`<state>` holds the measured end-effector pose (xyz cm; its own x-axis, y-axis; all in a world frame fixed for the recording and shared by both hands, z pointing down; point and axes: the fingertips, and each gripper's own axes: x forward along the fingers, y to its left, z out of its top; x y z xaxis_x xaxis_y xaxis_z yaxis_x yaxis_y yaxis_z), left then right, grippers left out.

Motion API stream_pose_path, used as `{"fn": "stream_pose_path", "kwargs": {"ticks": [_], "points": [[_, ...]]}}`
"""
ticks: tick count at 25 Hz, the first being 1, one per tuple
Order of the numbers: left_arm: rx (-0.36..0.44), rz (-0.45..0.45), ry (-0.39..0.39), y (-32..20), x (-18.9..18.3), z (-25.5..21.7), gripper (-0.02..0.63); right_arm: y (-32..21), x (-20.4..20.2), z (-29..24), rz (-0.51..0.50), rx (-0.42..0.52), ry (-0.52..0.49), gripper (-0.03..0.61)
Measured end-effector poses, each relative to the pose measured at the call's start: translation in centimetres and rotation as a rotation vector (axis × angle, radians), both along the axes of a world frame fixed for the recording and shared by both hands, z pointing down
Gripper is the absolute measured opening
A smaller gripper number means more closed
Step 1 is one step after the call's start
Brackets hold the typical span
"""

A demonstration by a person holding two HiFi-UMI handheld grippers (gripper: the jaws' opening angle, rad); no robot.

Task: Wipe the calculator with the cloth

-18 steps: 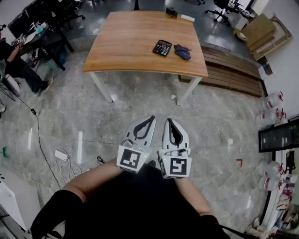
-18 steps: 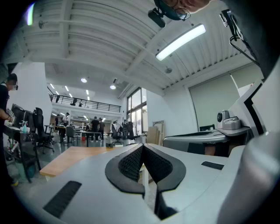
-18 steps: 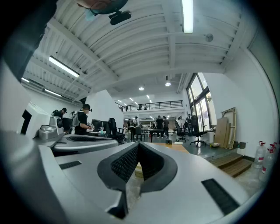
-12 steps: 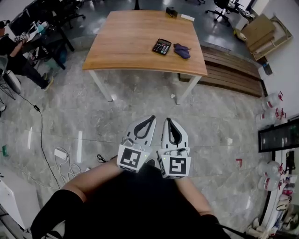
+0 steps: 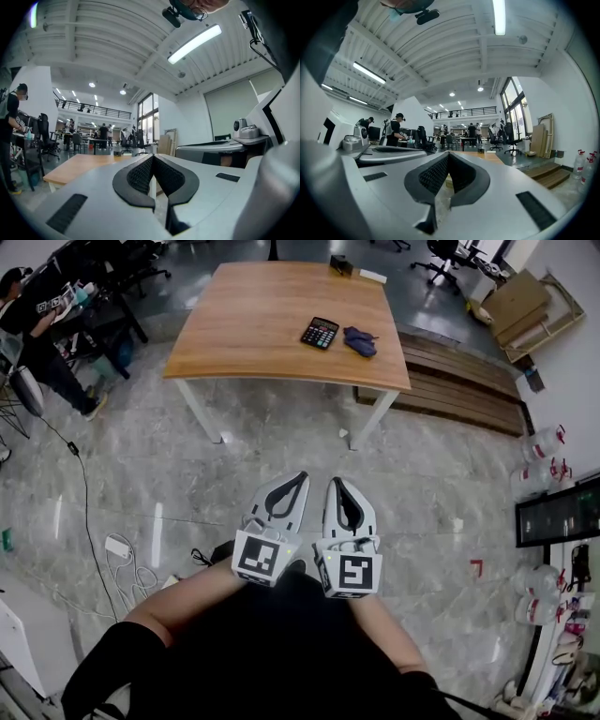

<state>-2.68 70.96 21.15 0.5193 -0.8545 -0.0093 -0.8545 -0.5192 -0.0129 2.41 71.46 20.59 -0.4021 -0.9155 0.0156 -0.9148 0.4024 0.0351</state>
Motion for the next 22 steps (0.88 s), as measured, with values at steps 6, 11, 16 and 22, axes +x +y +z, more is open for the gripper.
{"fn": "stream_pose_path", "kwargs": {"ticks": [6, 11, 16, 22], "points": [[-0.015, -0.031, 0.004, -0.4, -0.7, 0.4, 0.006, -1.0, -0.1, 1.3, -0.022, -0.050, -0.084, 0.015], [-0.039, -0.010, -0.027, -3.0, -0.6, 1.9, 0.006, -3.9, -0.2, 2.3, -0.009, -0.078, -0.076, 0.015], [-0.113, 0.016, 0.005, -9.6, 0.3, 4.7, 0.006, -10.2, 0.9, 5.1, 0.036, -0.136, -0.045, 0.015], [-0.140, 0.049, 0.039, -20.8, 0.1, 6.3, 0.006, -21.1, 1.2, 7.3, 0.094, -0.199, -0.001, 0.015]]}}
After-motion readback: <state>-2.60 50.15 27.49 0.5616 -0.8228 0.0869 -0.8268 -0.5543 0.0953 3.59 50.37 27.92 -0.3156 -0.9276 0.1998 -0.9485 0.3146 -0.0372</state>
